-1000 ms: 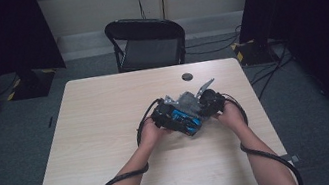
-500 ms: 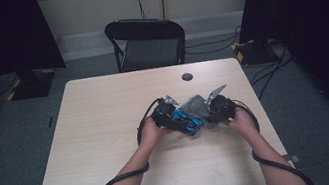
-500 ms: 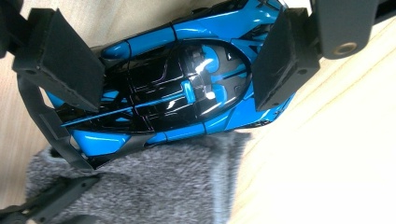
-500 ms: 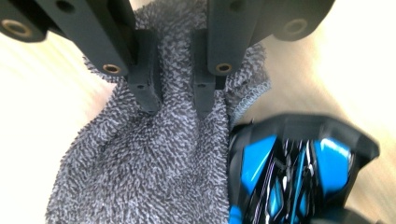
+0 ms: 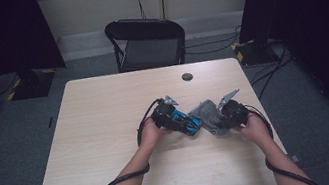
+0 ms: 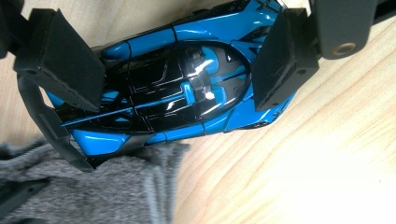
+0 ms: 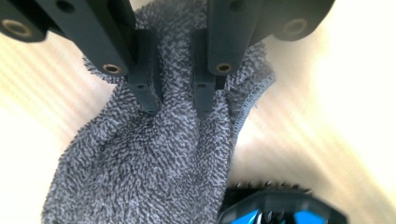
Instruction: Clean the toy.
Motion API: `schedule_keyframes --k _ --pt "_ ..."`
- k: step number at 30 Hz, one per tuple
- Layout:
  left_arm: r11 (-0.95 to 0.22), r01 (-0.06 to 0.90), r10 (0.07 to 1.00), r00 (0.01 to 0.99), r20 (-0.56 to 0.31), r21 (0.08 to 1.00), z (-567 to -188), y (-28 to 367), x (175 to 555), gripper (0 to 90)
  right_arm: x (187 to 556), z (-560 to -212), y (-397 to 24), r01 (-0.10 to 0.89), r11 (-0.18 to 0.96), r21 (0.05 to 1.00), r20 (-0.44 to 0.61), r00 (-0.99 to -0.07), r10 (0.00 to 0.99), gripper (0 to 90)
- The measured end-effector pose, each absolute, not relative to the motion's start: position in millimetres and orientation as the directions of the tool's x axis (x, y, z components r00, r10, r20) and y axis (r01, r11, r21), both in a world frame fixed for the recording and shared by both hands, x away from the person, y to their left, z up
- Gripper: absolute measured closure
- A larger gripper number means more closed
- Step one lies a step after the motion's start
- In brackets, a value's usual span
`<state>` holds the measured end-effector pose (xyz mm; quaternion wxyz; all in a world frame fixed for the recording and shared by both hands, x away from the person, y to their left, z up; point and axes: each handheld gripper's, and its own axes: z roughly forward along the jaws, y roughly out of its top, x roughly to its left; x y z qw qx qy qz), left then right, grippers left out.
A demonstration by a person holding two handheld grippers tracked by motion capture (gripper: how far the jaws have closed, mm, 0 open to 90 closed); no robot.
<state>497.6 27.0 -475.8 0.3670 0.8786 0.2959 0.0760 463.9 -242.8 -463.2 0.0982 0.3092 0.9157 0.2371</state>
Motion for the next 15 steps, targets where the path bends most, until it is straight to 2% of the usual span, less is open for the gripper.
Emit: schedule_keyframes --k 15 --pt "-0.553 0.475 0.588 0.805 -0.084 0.685 -475.2 26.8 496.4 17.7 430.2 -456.1 -273.5 0.542 0.645 0.539 -0.002 -0.765 0.644 76.8"
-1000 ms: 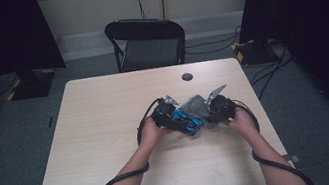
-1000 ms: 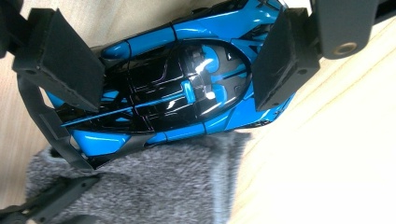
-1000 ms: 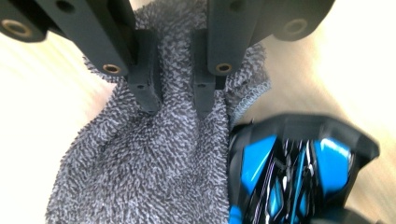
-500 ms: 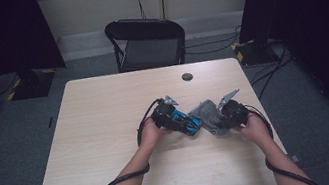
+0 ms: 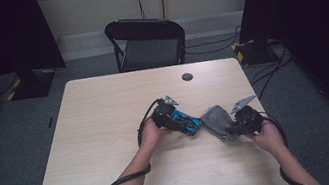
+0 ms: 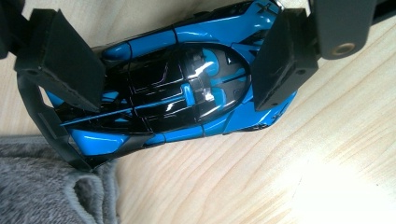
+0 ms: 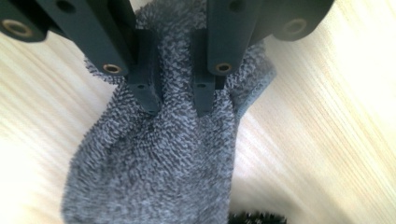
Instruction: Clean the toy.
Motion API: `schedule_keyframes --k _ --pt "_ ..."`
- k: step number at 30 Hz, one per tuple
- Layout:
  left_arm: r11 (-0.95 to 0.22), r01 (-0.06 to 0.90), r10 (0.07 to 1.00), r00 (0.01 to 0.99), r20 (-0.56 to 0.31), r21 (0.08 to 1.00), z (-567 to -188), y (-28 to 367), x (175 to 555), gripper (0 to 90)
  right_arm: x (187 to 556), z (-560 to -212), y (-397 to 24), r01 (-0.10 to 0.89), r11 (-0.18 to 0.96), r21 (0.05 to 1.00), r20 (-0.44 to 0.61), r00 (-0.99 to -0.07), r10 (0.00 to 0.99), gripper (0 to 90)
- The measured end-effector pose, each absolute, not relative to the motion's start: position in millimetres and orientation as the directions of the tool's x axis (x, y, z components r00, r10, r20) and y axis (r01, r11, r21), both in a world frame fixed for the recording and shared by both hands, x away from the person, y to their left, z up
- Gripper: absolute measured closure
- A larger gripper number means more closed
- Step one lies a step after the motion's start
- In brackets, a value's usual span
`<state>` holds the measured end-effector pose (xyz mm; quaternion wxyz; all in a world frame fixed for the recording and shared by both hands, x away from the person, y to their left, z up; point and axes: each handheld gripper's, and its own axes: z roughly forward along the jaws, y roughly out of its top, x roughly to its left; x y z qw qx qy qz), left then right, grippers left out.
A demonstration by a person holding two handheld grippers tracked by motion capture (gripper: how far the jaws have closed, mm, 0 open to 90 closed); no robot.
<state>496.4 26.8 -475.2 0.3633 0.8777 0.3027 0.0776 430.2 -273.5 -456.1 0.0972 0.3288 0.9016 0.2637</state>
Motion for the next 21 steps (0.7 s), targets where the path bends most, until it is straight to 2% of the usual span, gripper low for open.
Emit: schedule_keyframes --k 13,21 --pt "-0.555 0.479 0.59 0.803 -0.084 0.679 -474.5 25.7 496.7 17.7 443.3 -423.2 -292.0 0.594 0.469 0.654 0.027 -0.638 0.77 77.6" --pt "-0.549 0.48 0.594 0.8 -0.085 0.685 -475.1 25.9 495.7 17.7 469.7 -425.6 -268.2 0.597 0.473 0.648 0.012 -0.628 0.778 77.6"
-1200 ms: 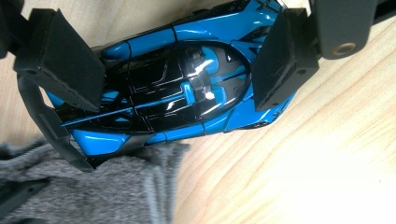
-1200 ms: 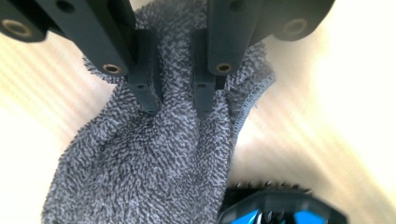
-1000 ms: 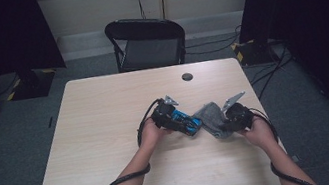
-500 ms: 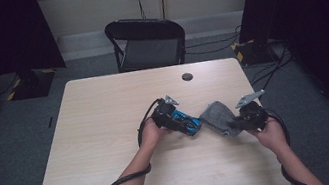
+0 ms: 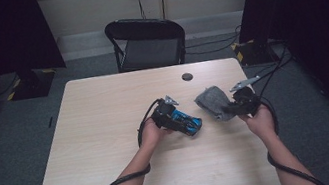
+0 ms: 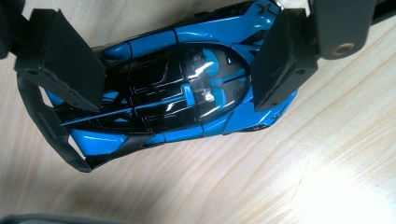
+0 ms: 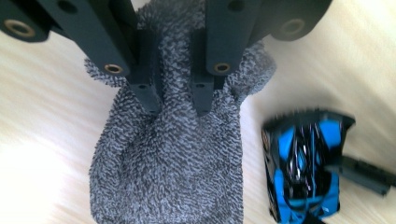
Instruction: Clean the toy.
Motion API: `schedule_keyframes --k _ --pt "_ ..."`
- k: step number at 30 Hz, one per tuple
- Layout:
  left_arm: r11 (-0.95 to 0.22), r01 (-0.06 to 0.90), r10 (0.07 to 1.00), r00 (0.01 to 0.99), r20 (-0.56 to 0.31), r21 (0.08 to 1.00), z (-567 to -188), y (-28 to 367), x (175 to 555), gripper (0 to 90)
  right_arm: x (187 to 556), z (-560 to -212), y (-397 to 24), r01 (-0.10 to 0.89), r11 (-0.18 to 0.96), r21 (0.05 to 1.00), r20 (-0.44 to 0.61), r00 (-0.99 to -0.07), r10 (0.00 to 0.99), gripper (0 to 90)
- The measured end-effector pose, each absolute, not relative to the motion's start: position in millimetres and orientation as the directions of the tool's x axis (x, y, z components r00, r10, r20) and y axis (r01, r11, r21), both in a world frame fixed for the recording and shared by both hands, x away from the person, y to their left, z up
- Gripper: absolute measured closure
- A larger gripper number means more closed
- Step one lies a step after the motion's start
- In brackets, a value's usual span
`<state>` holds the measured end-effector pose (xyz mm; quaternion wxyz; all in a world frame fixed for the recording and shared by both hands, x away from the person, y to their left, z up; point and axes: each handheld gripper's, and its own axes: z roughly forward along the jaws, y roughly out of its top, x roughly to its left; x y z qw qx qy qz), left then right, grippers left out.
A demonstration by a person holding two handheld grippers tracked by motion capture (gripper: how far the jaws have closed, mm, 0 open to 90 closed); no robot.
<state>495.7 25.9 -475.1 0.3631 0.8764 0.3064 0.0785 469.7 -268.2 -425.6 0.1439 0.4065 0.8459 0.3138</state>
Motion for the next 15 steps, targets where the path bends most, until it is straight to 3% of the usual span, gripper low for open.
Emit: schedule_keyframes --k 15 --pt "-0.535 0.484 0.604 0.792 -0.088 0.693 -475.9 25.9 493.8 18.0 510.5 -439.3 -205.6 0.547 0.556 0.626 -0.038 -0.691 0.722 77.4"
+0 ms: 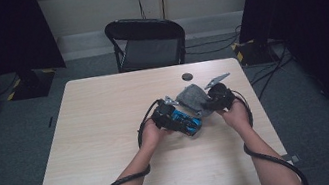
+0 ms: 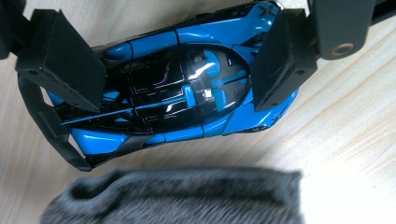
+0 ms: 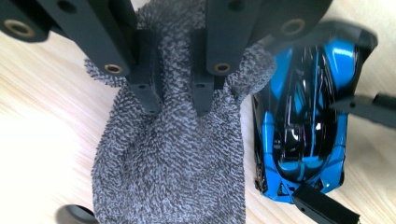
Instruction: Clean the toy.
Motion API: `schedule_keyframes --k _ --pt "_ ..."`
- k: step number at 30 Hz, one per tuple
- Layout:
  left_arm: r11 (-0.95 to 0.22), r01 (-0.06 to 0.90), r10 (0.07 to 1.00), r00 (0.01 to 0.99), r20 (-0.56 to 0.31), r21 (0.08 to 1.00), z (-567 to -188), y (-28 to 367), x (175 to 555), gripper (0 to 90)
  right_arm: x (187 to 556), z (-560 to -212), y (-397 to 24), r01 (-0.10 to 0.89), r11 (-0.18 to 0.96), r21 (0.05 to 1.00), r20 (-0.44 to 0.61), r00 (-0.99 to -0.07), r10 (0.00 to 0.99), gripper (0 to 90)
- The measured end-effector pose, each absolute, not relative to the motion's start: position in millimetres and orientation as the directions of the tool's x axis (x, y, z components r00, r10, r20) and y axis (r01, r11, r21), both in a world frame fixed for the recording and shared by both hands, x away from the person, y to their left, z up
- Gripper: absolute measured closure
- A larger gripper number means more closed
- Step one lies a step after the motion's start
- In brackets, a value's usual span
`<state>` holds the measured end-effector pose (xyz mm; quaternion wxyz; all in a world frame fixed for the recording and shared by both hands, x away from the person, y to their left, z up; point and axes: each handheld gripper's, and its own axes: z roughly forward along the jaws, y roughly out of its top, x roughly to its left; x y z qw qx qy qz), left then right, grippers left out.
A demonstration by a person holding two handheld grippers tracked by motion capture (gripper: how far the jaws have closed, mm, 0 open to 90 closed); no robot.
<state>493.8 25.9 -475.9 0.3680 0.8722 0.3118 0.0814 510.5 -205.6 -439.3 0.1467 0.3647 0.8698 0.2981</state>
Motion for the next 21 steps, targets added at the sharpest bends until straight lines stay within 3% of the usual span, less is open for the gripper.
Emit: schedule_keyframes --k 21 --pt "-0.529 0.491 0.615 0.784 -0.086 0.692 -475.9 25.6 491.9 18.1 537.1 -470.6 -169.0 0.513 0.669 0.538 -0.05 -0.773 0.633 76.6"
